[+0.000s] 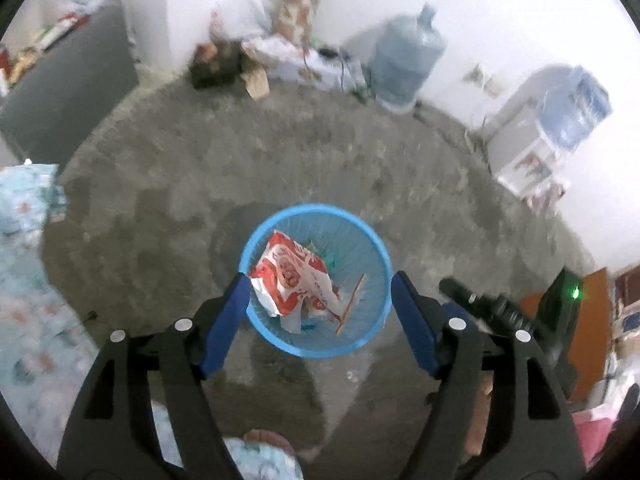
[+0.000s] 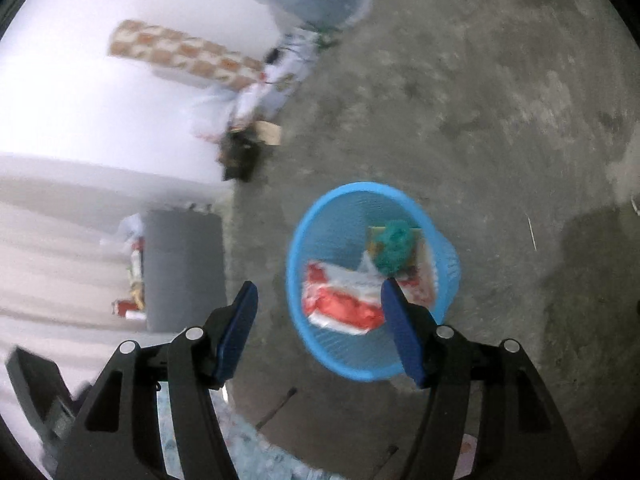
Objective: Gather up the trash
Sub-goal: 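Move both tools back to the bed near the Pepsi bottle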
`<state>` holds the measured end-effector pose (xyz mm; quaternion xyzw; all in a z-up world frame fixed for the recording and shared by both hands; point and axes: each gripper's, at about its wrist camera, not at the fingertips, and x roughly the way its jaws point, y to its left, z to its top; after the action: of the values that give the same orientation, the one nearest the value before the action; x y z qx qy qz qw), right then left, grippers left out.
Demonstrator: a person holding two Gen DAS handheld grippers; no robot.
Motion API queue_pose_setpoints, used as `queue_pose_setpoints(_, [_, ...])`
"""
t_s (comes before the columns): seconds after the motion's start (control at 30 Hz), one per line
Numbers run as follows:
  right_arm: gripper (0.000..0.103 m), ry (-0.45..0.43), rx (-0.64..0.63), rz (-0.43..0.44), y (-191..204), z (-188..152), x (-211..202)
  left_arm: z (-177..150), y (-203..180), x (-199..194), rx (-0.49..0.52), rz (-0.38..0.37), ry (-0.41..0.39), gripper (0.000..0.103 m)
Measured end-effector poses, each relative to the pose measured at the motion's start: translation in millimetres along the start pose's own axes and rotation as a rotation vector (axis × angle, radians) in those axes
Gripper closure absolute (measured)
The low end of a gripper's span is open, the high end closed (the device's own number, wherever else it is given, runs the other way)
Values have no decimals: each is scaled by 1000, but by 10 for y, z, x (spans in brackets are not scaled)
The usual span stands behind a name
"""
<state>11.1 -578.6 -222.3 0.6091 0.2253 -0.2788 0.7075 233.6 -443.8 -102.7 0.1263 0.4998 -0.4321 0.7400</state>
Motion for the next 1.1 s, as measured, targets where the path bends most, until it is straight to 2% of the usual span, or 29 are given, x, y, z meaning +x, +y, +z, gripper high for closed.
queue_pose_setpoints(0.13, [34,-15,-137,62,492,-410,-467,-186,49,-811,-31,22,-97,30])
queue_pose_setpoints(0.3, [29,27,-309,146,1099,-867,-883,-749,231,-1918,-72,42,-257,24])
queue_pose_setpoints(0.4, [29,101,-362,214,1371,-1141,-1041,-1221,440,-2522,-106,53,-343,22])
queue_pose_setpoints(0.5, [29,191,-398,275,1565,-1394,-1087,-1718,714,-3043,-139,108,-417,22])
queue_pose_setpoints(0.63, [29,336,-408,331,1769,-1763,-1024,-2415,1146,-3675,-227,224,-502,22])
queue_pose_setpoints(0.67, [29,373,-415,342,1833,-1887,-991,-2622,1281,-3836,-266,284,-523,22])
queue_pose_setpoints(0.8, [29,485,-456,363,2074,-2325,-836,-3195,1692,-4217,-383,431,-575,22])
queue_pose_setpoints(0.9, [29,583,-487,382,2318,-2698,-707,-3602,1982,-4396,-479,504,-592,22])
queue_pose_setpoints(1.1, [29,795,-534,395,2778,-3533,-402,-4036,2396,-4385,-607,538,-576,22])
